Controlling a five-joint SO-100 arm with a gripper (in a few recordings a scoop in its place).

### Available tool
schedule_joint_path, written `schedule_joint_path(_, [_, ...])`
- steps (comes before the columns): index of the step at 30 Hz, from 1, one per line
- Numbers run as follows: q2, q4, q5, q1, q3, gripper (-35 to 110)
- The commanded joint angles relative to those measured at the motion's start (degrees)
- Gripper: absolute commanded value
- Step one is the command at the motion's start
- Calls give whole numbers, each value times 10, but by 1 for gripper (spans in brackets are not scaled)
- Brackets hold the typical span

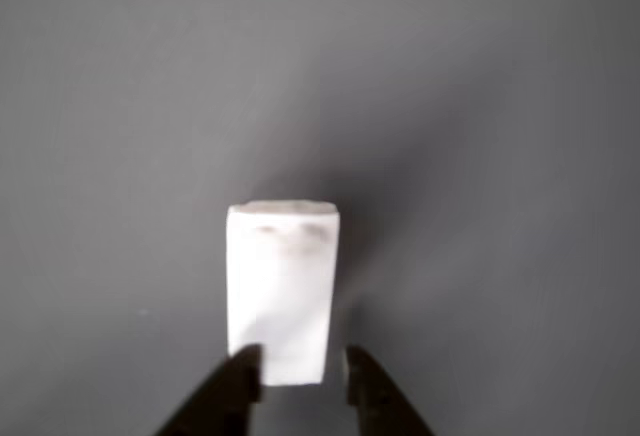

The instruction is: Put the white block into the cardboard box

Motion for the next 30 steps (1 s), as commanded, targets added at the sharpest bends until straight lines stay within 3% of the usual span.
schedule_joint_path(1, [46,-5,6,4,-4,16])
schedule_joint_path(18, [54,-18,-12,6,11,23])
schedule_joint_path(30, [60,-18,58,11,17,30])
